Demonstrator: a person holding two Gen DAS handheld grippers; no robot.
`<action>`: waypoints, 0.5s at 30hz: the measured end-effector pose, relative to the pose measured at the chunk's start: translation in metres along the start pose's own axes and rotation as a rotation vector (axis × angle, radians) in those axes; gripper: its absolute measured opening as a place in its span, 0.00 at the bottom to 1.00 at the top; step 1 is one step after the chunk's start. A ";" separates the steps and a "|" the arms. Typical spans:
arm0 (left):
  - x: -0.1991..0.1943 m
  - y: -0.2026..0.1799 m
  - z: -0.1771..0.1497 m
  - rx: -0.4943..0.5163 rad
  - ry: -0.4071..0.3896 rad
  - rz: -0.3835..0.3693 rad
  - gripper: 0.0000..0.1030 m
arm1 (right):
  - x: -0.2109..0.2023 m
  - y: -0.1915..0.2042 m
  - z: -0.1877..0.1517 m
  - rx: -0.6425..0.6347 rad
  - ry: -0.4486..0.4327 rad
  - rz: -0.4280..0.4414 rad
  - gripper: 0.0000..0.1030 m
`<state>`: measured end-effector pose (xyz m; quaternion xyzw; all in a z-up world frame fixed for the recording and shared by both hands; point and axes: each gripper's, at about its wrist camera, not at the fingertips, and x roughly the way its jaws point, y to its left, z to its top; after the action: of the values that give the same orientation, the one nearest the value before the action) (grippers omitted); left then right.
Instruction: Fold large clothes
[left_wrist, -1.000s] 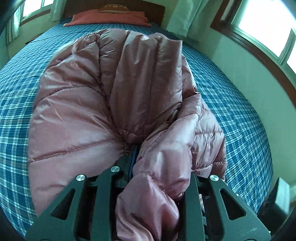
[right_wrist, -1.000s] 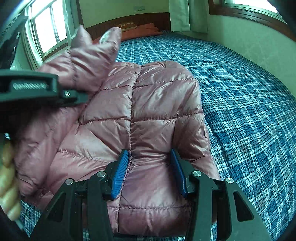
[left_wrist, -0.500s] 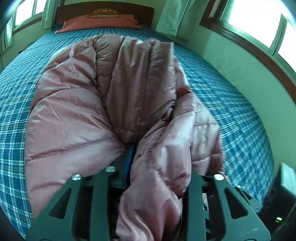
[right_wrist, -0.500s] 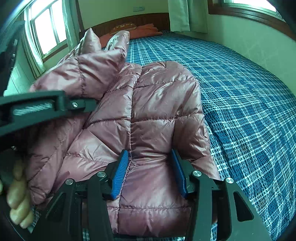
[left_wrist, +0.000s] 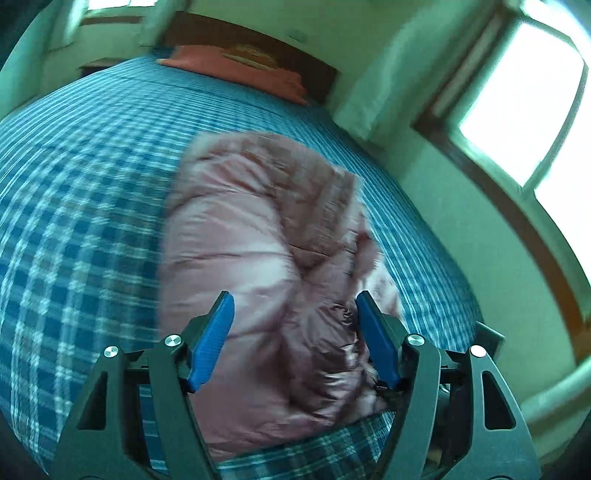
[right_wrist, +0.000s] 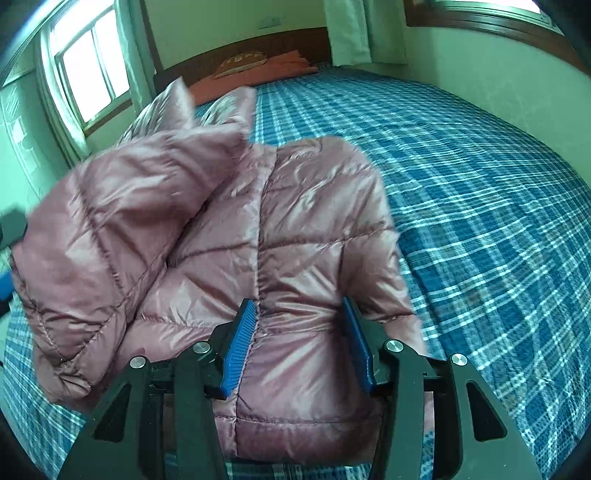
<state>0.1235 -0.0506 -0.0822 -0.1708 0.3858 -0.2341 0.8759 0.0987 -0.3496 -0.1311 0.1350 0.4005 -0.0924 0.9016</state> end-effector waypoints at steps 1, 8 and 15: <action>-0.001 0.010 0.000 -0.035 -0.007 0.011 0.67 | -0.005 -0.004 0.003 0.017 -0.004 0.000 0.49; -0.011 0.066 -0.005 -0.293 -0.042 -0.009 0.67 | -0.041 -0.005 0.029 0.075 -0.072 0.059 0.61; -0.009 0.078 -0.013 -0.306 -0.041 0.019 0.67 | -0.069 0.021 0.041 0.129 -0.105 0.216 0.69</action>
<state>0.1300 0.0171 -0.1230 -0.3031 0.4006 -0.1607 0.8496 0.0867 -0.3389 -0.0495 0.2299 0.3294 -0.0275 0.9154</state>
